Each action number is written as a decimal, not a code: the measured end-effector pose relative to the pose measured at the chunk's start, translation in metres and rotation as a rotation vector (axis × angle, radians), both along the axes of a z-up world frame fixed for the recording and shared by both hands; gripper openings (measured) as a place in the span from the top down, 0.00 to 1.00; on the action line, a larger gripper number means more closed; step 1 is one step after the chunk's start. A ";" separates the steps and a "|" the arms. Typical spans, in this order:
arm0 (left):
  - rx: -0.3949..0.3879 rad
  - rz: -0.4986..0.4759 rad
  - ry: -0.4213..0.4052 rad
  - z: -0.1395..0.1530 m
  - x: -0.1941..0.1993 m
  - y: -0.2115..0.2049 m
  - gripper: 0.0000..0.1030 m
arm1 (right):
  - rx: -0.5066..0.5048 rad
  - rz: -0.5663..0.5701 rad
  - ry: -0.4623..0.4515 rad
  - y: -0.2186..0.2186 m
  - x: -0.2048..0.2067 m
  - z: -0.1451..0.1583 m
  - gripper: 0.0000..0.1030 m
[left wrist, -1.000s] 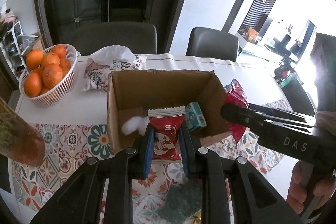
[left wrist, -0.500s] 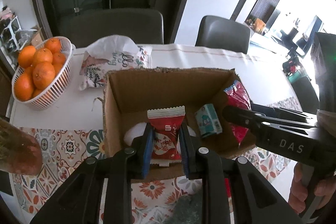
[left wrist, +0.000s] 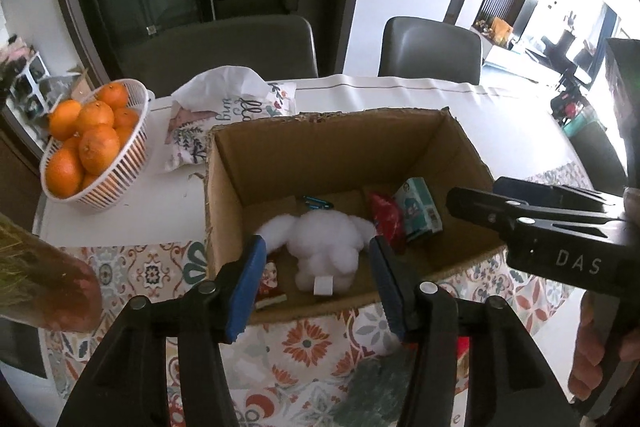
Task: Organize soft objects
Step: 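Open both tools to drop the packet and candy into the box, then move both tools back toward the glove, keychain and biscuit wrapper, then grasp the gold biscuit wrapper with the right tool, then lower the left tool and grasp the yellow Minion keychain, then carry the keychain and biscuit wrapper with both tools over the box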
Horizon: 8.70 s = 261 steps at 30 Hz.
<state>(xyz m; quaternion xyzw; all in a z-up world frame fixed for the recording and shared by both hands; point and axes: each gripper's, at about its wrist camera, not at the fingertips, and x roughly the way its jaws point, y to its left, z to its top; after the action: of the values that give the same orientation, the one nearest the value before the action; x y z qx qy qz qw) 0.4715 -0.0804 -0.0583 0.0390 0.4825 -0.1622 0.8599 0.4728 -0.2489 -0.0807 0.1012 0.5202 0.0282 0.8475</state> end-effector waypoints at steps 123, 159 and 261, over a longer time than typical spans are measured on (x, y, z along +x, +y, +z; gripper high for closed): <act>-0.087 -0.022 0.420 -0.161 -0.237 -0.026 0.80 | -0.179 0.195 0.286 -0.062 -0.211 -0.128 0.49; -0.079 -0.100 0.362 -0.156 -0.246 -0.027 0.79 | -0.107 0.143 0.333 -0.044 -0.244 -0.144 0.49; -0.105 -0.045 -0.209 0.059 -0.079 0.009 0.76 | -0.046 0.078 -0.194 0.007 -0.088 0.066 0.49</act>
<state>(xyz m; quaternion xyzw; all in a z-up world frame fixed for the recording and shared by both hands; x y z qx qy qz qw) 0.3927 -0.0717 0.0006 0.0214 0.3799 -0.2014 0.9026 0.3845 -0.2416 -0.0145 0.0584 0.4396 0.0590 0.8944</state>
